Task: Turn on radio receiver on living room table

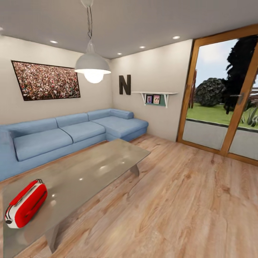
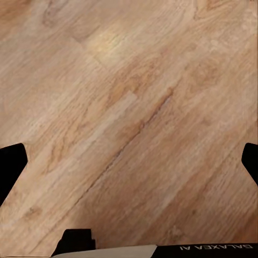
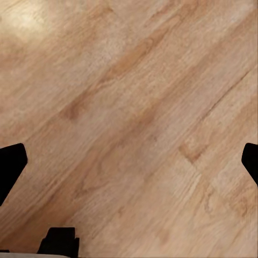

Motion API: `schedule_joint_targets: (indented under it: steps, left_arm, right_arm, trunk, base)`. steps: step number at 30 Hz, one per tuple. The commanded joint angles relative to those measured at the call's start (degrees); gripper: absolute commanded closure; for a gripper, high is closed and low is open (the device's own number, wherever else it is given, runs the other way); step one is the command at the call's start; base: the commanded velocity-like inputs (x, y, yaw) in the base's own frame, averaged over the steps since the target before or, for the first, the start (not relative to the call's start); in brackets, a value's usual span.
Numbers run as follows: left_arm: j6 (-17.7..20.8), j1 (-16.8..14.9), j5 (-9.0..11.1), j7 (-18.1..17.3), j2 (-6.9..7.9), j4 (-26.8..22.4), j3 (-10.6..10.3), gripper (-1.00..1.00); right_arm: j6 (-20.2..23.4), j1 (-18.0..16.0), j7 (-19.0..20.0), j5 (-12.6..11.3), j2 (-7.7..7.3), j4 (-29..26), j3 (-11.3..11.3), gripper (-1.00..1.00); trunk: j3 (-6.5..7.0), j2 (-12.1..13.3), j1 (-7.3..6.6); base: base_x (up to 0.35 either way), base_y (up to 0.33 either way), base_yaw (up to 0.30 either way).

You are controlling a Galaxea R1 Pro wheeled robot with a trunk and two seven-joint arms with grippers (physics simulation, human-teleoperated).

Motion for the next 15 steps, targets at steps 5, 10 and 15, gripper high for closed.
schedule_joint_targets:
  steps: [5, 10, 15]
  left_arm:
    - [0.01, 0.0, 0.0, 0.0, 0.0, 0.0, 0.02, -1.0]
    - [0.03, 0.0, 0.0, 0.0, -0.03, 0.0, 0.0, -1.0]
    - [0.06, 0.0, 0.0, 0.0, -0.05, 0.0, 0.0, -1.0]
  right_arm:
    - [0.0, 0.0, 0.0, 0.01, 0.0, -0.01, 0.04, -1.0]
    - [0.0, 0.0, 0.0, 0.02, 0.0, 0.0, 0.05, -1.0]
    - [0.0, 0.0, 0.0, 0.02, 0.0, 0.01, 0.05, -1.0]
  trunk:
    - [0.2, 0.0, 0.0]
    - [0.4, 0.0, 0.0]
    - [0.59, 0.0, 0.0]
  base:
    - [0.0, 0.267, 0.267]
    - [0.0, 0.269, 0.267]
    - [0.0, 0.235, 0.267]
